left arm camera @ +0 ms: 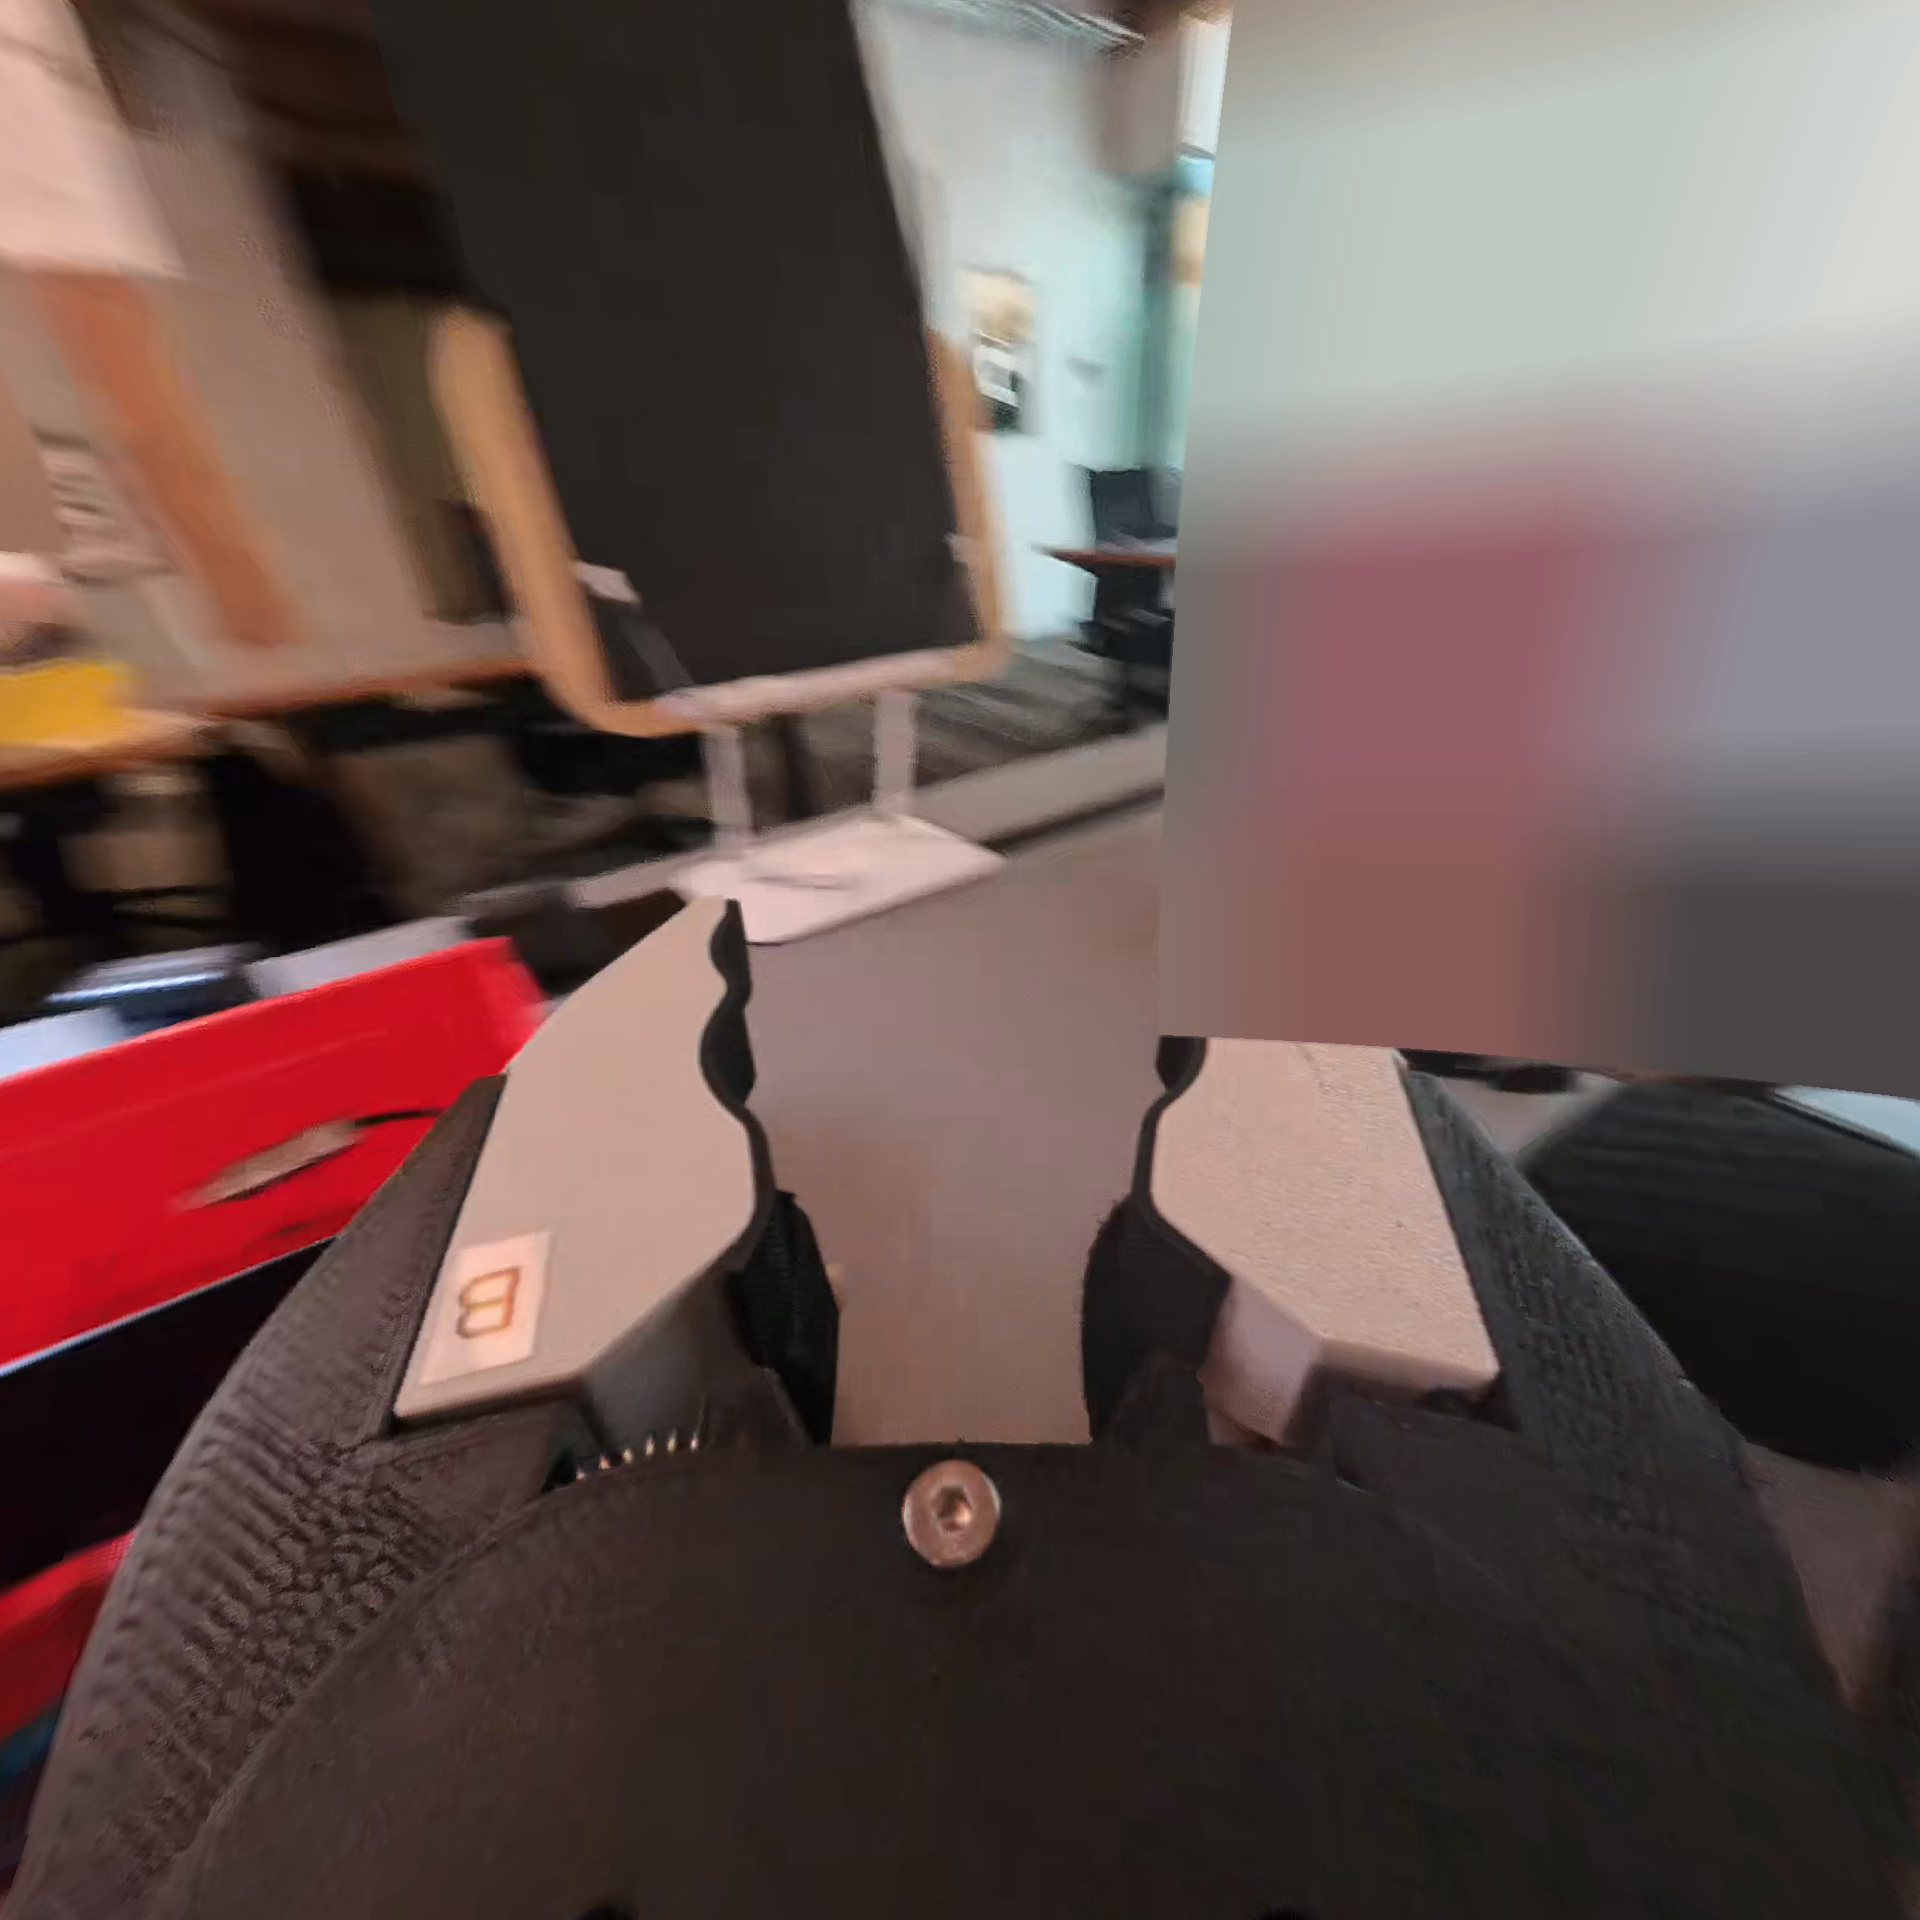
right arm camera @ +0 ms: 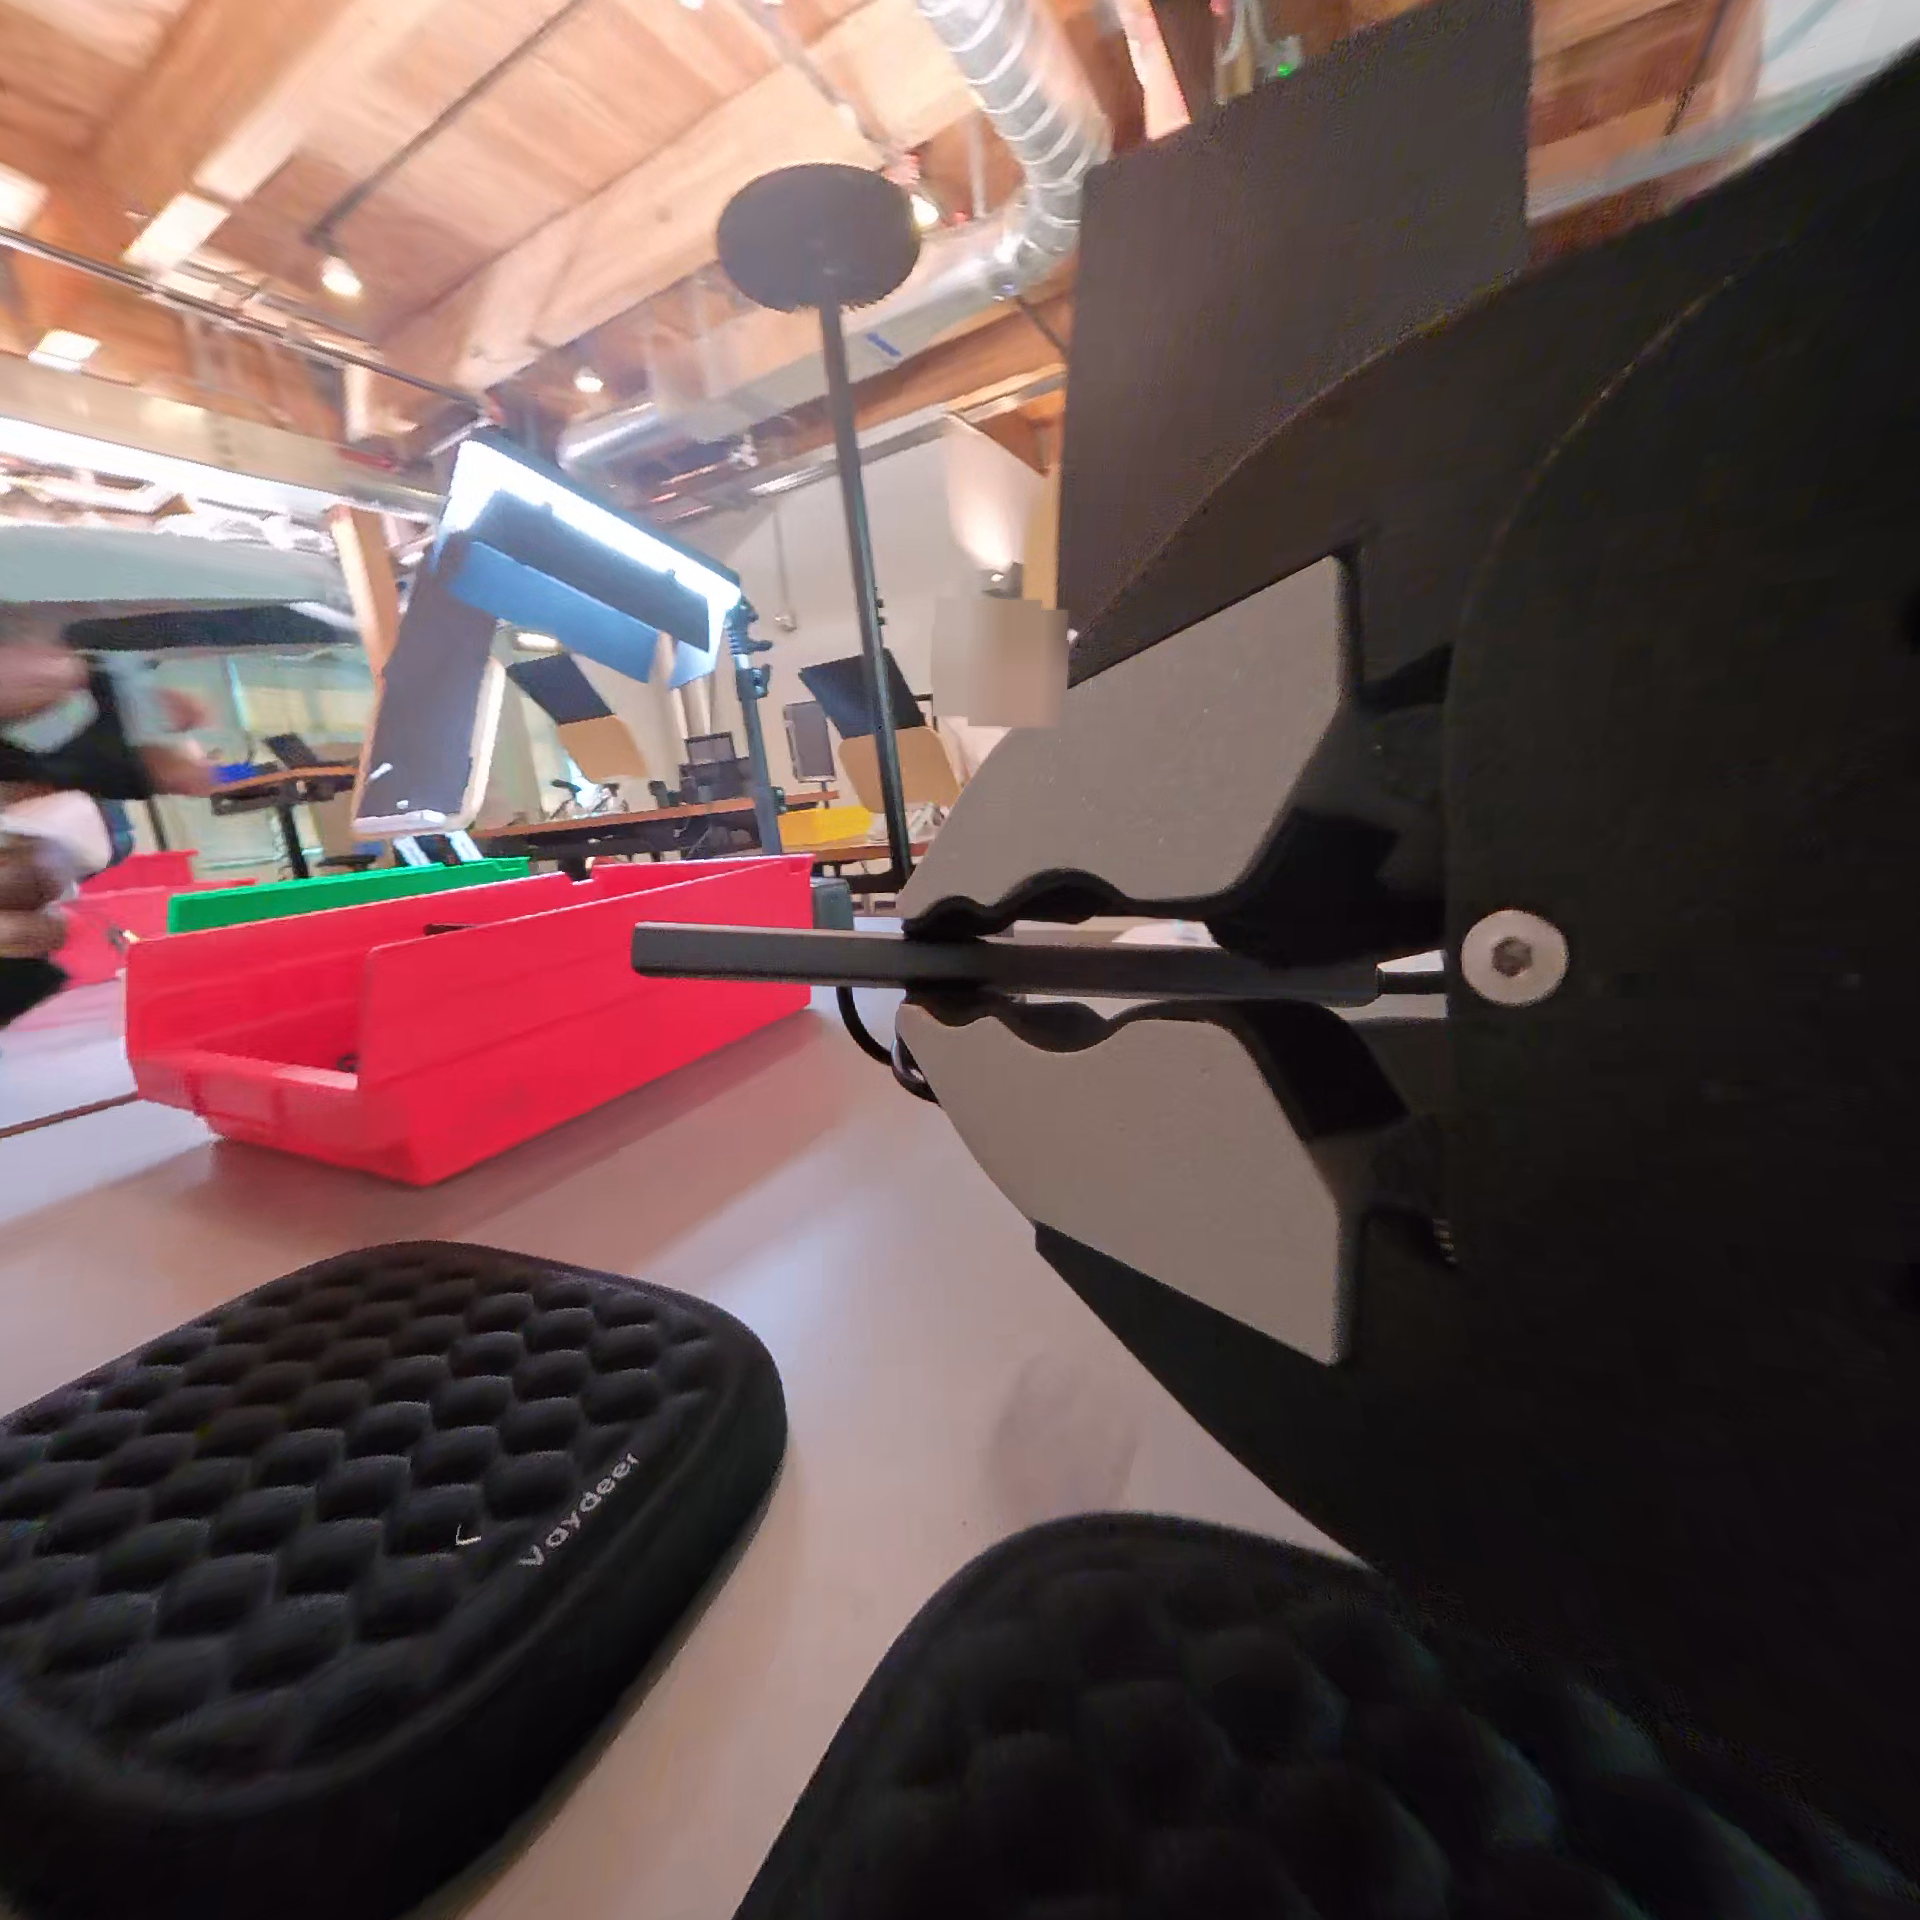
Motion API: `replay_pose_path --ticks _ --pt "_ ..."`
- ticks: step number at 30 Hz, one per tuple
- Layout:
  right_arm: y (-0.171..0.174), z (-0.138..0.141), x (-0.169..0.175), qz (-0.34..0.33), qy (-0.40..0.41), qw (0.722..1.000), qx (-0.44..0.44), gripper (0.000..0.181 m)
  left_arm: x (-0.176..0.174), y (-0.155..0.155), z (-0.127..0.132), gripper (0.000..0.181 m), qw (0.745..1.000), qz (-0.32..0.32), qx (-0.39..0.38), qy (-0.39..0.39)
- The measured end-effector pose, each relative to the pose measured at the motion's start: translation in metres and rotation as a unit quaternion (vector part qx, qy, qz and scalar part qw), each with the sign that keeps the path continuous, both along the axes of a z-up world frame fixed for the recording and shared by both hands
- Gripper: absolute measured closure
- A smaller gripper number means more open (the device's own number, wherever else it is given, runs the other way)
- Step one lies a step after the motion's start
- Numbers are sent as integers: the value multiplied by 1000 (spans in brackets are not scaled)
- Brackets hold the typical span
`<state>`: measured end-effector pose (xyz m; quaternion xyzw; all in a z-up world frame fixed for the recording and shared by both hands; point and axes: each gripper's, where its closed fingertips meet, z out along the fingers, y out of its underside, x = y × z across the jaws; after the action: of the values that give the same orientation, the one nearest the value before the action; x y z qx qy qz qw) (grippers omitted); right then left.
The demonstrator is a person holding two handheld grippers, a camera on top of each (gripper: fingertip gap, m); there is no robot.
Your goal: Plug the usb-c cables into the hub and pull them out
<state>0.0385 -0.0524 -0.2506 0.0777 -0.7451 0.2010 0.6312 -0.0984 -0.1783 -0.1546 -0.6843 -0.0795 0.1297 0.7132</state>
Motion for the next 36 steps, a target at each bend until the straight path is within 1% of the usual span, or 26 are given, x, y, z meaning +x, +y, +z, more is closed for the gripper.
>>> replay_pose_path --ticks 2,4,5,7,9,10,13,15,17,19,21,23,25,26,27,29,30,32,36 --pt "3 -5 0 -13 -3 1000 -26 172 -28 -43 2 102 995 103 11 15" --pt "3 -9 -3 -24 1 999 -45 172 -51 -77 -5 102 986 166 -13 15" --pt "3 -11 -4 -28 2 998 -48 172 -60 -89 -12 104 983 181 -33 4" --pt "-2 -18 -7 -28 -1 999 -45 172 -74 -101 -27 119 983 168 -74 -23" --pt "-6 -23 -7 -23 -7 999 -37 171 -90 -106 -47 125 978 155 -124 -65" --pt "-7 -23 -7 -19 -9 999 -37 172 -99 -107 -59 128 972 146 -161 -85" --pt "-6 -23 -7 -16 -13 998 -53 171 -134 -105 -95 132 945 137 -258 -145" --pt "-3 -21 -7 -17 -13 997 -72 171 -157 -95 -116 134 927 124 -299 -190" --pt "1 -17 -7 -19 -13 995 -93 172 -183 -91 -135 144 901 146 -334 -234" --pt "3 -13 -7 -20 -12 994 -109 172 -209 -92 -150 145 875 190 -372 -245" --pt "5 -13 -6 -19 -17 993 -117 172 -224 -95 -165 145 845 220 -418 -250" --pt "4 -15 -4 -15 -22 993 -117 172 -231 -93 -180 144 825 228 -449 -258" --pt "2 -18 -3 -7 -28 993 -112 172 -238 -99 -195 145 797 245 -492 -249" --pt "0 -19 -3 -2 -31 994 -109 172 -238 -100 -201 151 790 244 -507 -243" --pt "-1 -20 -3 3 -34 994 -104 172 -239 -94 -199 175 803 236 -493 -238" --pt "-2 -25 -4 12 -42 995 -94 172 -239 -97 -194 177 801 244 -499 -222" --pt "-2 -28 -4 15 -46 995 -86 171 -239 -97 -186 178 809 251 -491 -204" --pt "-2 -35 -7 22 -55 996 -66 171 -235 -94 -163 179 827 265 -463 -178" --pt "-3 -48 -9 39 -71 996 -36 170 -228 -97 -105 178 861 304 -391 -115"
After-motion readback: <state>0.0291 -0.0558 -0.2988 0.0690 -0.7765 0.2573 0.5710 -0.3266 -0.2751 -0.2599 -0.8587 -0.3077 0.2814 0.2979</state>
